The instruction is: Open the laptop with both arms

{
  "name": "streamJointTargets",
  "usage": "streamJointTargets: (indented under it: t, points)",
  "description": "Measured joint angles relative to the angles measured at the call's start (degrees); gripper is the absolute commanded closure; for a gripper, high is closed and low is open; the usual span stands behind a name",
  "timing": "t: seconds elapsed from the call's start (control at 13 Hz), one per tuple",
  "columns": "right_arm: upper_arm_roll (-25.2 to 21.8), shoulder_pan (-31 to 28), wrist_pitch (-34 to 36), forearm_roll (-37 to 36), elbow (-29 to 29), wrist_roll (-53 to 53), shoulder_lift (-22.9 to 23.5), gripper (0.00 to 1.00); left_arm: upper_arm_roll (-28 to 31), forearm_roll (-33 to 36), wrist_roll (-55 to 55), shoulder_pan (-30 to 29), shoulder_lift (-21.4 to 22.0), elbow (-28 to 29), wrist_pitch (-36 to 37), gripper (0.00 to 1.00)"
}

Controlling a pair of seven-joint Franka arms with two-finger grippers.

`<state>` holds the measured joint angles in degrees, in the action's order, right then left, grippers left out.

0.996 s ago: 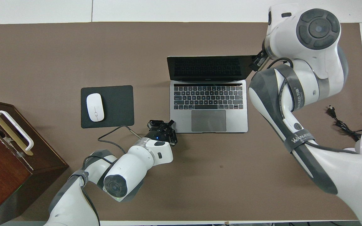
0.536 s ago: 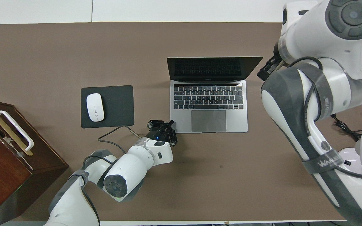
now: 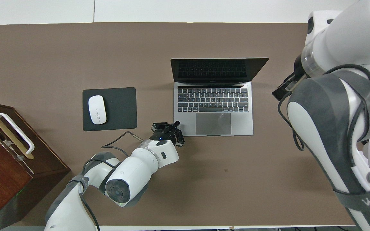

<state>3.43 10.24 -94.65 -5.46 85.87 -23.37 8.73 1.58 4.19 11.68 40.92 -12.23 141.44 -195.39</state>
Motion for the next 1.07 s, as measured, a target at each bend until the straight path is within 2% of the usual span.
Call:
streamJointTargets:
  t: [0.23,0.46,0.54,0.61,0.69,0.84,1.07]
  points:
    - [-0.3,-0.1,6.6,0.5,2.2,6.9,-4.5,0.0,0.0,0.0,3.0,0.0,6.8,-1.9,13.9,1.0]
    - [-0.3,-0.2,11.8,2.1,3.8,16.0,-7.8,0.0,0.0,0.0,3.6,0.0,12.2,-7.1,31.9,1.0]
    - [-0.4,-0.4,11.9,2.3,4.4,16.9,-8.4,0.0,0.0,0.0,3.7,0.0,13.1,-9.6,37.5,0.94]
    - [-0.5,-0.8,11.8,2.7,5.2,17.3,-8.7,0.0,-0.1,0.0,3.7,0.1,13.7,-12.1,42.7,0.7]
    - [-0.6,-1.7,11.5,3.3,6.2,17.3,-8.8,0.0,-0.1,0.0,3.7,0.1,14.2,-14.6,47.2,0.01]
    - [-0.8,-4.3,10.8,5.1,7.6,17.3,-8.8,0.0,0.0,0.0,3.8,0.0,15.5,-17.5,53.6,0.0]
    - [-0.9,-6.2,9.3,5.5,9.1,17.5,-8.9,0.0,0.8,0.0,4.0,-0.5,19.3,-18.1,59.9,0.0]
